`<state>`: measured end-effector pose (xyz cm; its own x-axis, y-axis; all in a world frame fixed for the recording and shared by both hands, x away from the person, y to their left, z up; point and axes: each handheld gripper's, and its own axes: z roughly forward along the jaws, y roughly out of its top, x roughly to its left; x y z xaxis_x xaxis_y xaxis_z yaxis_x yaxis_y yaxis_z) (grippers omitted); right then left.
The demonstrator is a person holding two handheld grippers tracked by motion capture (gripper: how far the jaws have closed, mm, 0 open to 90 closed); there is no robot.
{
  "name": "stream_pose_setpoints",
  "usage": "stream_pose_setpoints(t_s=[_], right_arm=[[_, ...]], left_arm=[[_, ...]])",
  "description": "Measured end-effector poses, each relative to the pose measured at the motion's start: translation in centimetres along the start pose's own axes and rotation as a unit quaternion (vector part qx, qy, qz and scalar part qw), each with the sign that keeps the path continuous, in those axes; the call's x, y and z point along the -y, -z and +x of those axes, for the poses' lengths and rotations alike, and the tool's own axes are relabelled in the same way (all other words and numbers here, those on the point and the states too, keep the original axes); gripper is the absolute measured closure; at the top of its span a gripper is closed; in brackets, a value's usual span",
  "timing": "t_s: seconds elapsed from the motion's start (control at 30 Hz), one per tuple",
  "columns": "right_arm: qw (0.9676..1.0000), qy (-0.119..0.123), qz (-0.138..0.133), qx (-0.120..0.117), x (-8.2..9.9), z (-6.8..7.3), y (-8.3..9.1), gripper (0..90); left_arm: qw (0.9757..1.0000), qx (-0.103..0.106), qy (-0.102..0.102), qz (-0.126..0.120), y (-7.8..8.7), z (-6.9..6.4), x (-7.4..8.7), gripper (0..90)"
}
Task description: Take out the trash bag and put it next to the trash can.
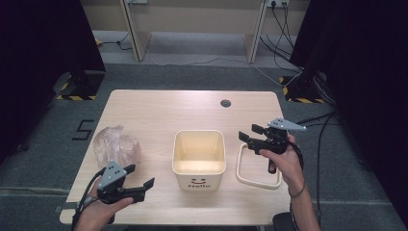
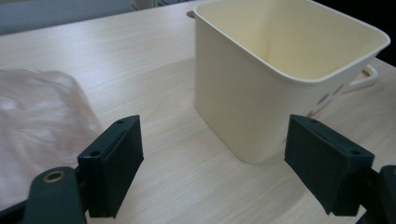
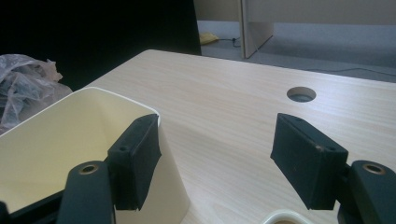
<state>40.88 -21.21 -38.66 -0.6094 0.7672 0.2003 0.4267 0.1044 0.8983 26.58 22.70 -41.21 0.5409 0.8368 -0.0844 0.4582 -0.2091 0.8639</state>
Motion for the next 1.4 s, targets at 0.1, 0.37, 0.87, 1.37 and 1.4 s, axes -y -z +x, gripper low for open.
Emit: stream_pose_setpoints(t_s=[0.1, 0.37, 0.87, 1.37, 1.4], right_arm=[[1.0, -0.001, 0.001, 0.002, 0.1, -0.1, 0.0, 32.2], [1.0, -0.004, -0.002, 0.006, 0.1, -0.5, 0.2, 32.2], [0.9983, 0.012, 0.021, 0.052, 0.9, -1.7, -0.1, 31.8], [0.989, 0.005, 0.063, 0.134, 3.2, -5.3, 0.1, 31.2], [0.9889, 0.002, 0.063, 0.135, 3.4, -5.4, 0.2, 31.1]], left_arm=[[1.0, 0.006, 0.001, 0.006, -0.9, -0.3, 0.6, 18.9], [0.9993, 0.019, -0.013, 0.031, -3.9, -1.0, 3.1, 18.9], [0.9957, -0.012, -0.027, 0.088, -6.6, 0.8, 7.7, 19.0], [0.9949, -0.014, -0.029, 0.096, -7.3, 1.0, 8.7, 17.0], [0.9951, -0.01, -0.03, 0.094, -7.3, 1.2, 8.7, 16.8]])
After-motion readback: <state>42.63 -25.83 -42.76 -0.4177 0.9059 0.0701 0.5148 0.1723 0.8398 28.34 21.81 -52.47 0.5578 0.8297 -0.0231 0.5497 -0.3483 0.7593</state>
